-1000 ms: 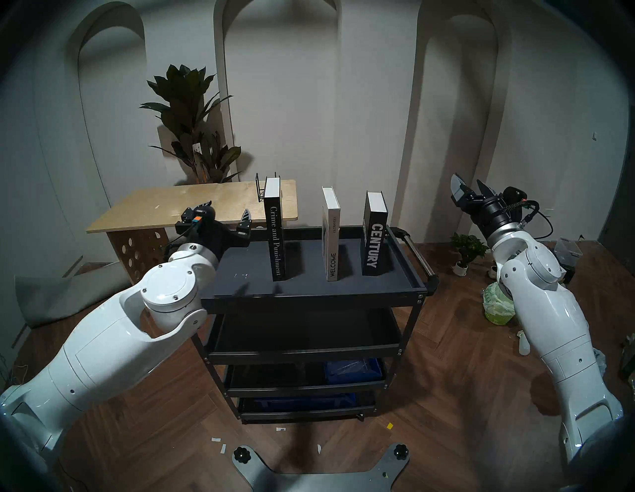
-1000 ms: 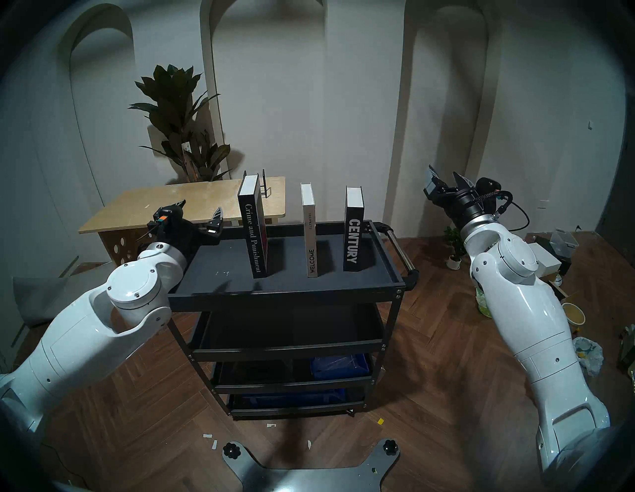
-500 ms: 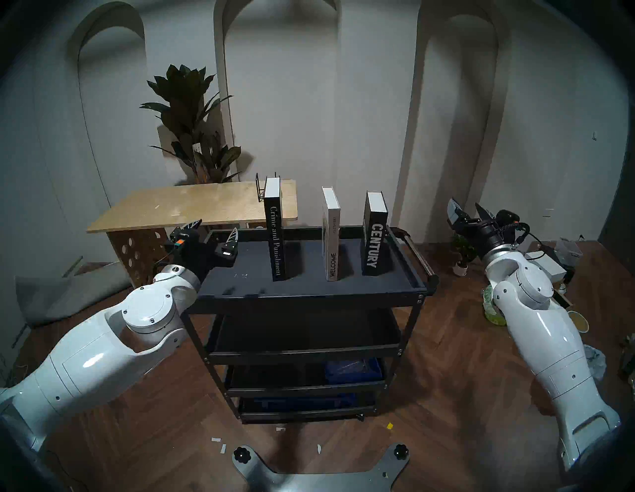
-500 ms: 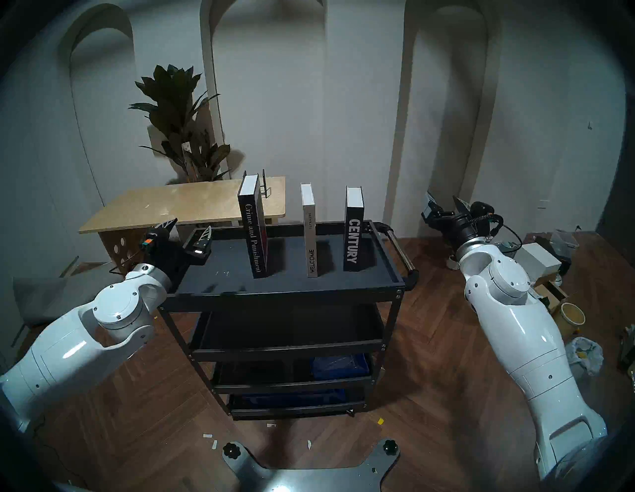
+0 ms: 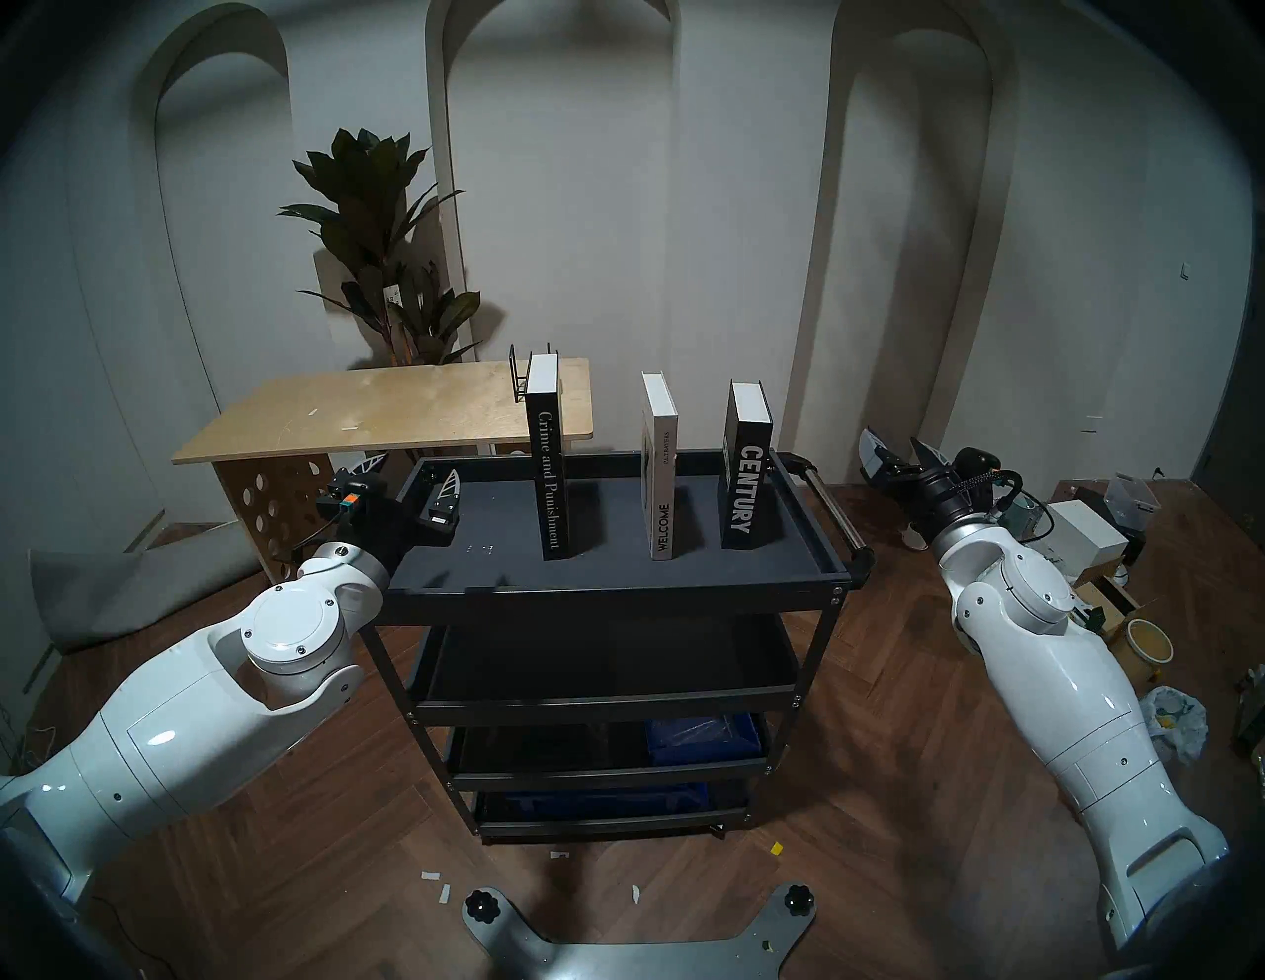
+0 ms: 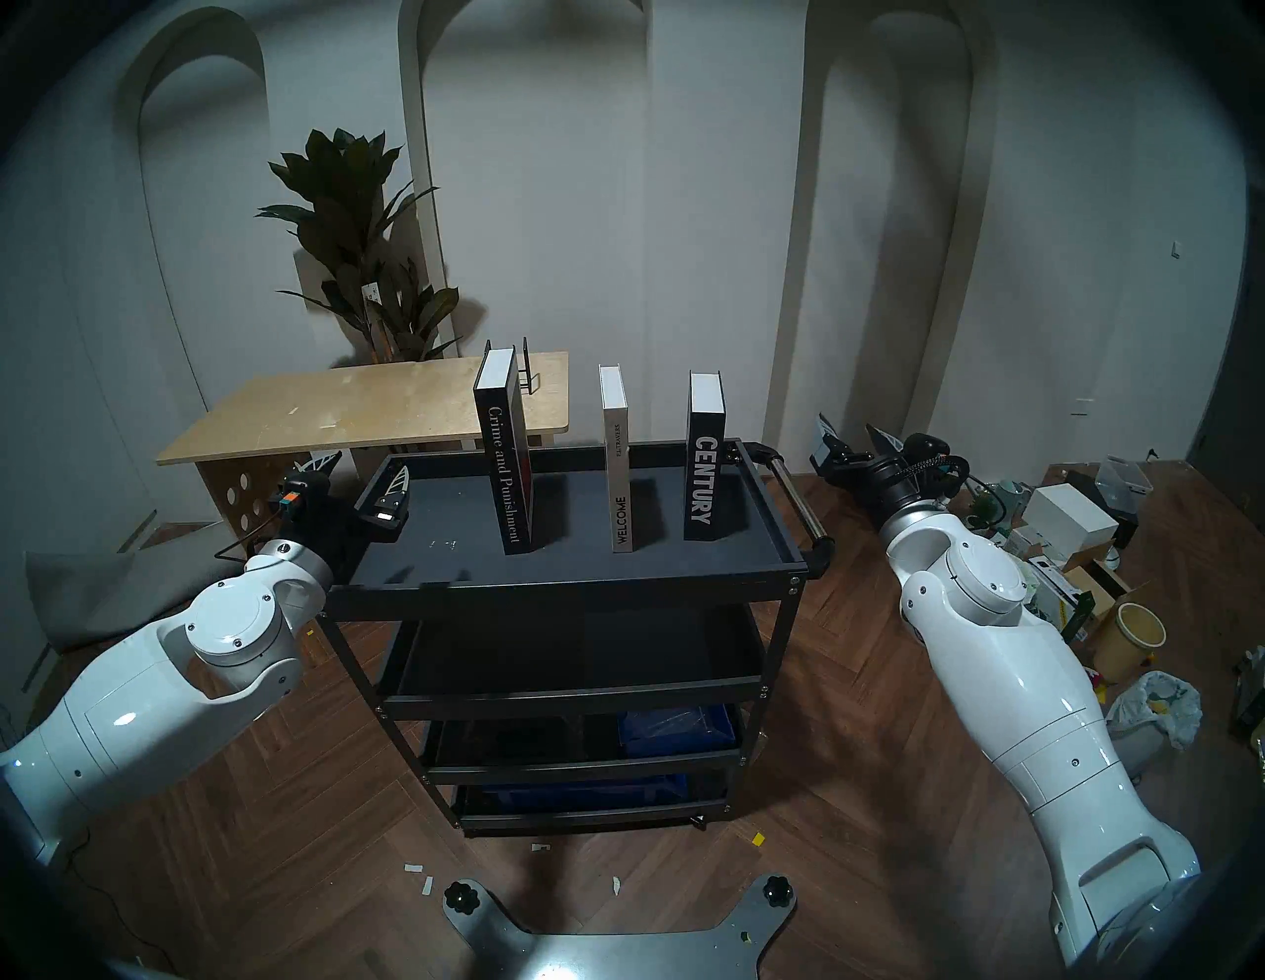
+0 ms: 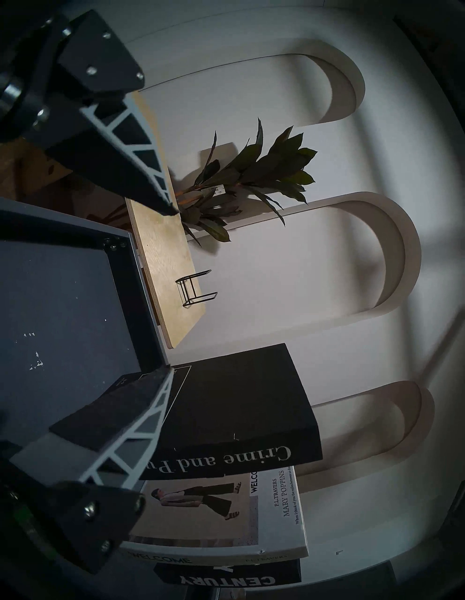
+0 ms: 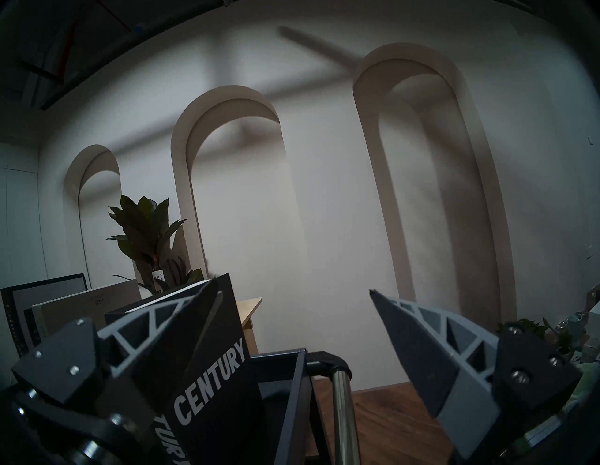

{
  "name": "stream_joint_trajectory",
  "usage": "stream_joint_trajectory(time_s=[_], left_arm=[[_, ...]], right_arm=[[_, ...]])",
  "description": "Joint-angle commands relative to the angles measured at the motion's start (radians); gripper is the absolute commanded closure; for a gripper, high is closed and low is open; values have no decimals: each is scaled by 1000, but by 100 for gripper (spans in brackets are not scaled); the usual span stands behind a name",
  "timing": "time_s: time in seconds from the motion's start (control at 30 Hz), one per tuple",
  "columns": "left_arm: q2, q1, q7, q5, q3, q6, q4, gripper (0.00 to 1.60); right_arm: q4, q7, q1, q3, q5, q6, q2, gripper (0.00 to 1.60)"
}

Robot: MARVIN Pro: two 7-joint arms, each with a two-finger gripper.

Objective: Sort the books onto the shelf by size, largest to the left

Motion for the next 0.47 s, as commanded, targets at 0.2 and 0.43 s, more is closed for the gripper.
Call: stream_joint_trajectory(time_s=[0.2,0.43], left_arm=[[-2,-16,8,10,-8,-5,-12,0],[-1,-17,9,10,-7,-5,-12,0]], right_arm=[[9,36,26,6,2,-32,-2,0],[11,39,26,7,2,-33,-3,0]])
